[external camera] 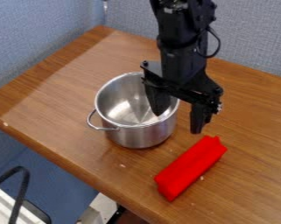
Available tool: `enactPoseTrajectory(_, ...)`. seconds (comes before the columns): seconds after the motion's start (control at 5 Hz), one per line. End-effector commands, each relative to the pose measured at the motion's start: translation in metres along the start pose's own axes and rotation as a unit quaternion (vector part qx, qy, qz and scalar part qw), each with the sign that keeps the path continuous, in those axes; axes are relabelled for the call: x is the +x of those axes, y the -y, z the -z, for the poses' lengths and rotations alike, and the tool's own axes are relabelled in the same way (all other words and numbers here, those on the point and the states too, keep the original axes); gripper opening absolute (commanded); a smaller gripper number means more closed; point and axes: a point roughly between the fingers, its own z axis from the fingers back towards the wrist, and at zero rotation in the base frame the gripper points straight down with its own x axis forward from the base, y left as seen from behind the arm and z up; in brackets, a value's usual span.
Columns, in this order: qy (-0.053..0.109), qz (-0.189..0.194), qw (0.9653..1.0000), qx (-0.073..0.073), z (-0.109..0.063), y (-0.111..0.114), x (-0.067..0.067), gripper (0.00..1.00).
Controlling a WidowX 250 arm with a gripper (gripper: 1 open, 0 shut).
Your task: Move the red object from the metal pot to the table
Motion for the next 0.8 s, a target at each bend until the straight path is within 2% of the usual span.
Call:
enactPoseTrajectory(0.0,0.018,-0.007,0.9998,0.006,-0.0081,-0.0076,0.0089,1.0)
enactPoseTrajectory(0.2,0.013,-0.007,0.9998,0.009,-0.0055,-0.0096,0.0088,0.0)
enactPoseTrajectory(0.4,0.013,-0.011,0.9998,0.009,-0.0088,-0.0108,0.009,1.0)
enactPoseTrajectory(0.6,0.01,-0.012,0.9998,0.008,-0.0116,-0.0104,0.0093,1.0)
